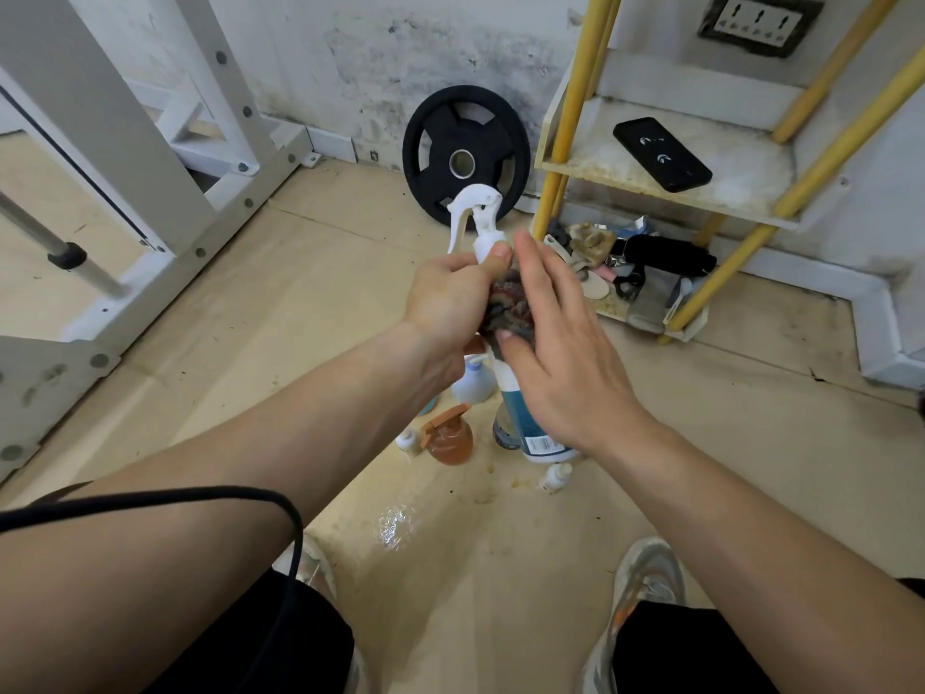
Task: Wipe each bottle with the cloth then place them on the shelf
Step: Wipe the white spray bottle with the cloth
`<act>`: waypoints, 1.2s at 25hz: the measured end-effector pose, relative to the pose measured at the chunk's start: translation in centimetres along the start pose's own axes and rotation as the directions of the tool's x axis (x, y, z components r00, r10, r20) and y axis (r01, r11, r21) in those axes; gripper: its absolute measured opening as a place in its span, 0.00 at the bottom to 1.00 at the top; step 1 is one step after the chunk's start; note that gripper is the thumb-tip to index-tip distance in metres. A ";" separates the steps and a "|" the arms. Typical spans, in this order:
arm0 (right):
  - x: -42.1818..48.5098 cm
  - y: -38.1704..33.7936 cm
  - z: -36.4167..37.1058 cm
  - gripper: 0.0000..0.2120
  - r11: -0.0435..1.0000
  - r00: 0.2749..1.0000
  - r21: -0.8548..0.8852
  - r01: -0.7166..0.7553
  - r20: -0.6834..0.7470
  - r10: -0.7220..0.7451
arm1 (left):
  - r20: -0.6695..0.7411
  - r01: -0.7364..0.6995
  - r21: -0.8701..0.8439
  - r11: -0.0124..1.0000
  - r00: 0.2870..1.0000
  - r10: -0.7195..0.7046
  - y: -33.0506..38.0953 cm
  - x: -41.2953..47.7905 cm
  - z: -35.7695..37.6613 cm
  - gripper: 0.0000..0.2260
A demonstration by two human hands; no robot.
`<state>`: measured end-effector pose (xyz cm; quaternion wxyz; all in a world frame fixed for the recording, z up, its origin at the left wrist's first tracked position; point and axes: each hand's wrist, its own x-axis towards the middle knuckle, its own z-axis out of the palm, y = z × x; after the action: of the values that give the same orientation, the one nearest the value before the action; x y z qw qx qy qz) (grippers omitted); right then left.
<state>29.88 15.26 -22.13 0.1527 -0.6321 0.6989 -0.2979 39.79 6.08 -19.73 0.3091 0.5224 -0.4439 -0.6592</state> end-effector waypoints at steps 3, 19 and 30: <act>0.4 0.8 0.0 0.27 0.962 0.997 0.267 -0.065 -0.027 0.075 | 0.011 -0.007 -0.026 1.000 1.000 0.007 0.4 0.0 -0.2 0.10; -0.9 0.6 0.5 0.37 0.971 0.990 -0.230 -0.065 0.107 0.092 | -0.143 0.015 -0.121 0.993 0.989 -0.033 1.1 1.7 -1.7 0.12; -0.6 3.5 -0.5 0.15 0.853 0.933 0.386 -0.353 0.211 0.291 | -0.194 -0.007 -0.178 0.984 0.981 -0.028 2.0 1.3 -2.1 0.13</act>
<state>26.90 16.02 -23.93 0.3824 -0.4785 0.7019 -0.3635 41.34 3.55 -18.64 0.3930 0.5576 -0.3479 -0.6432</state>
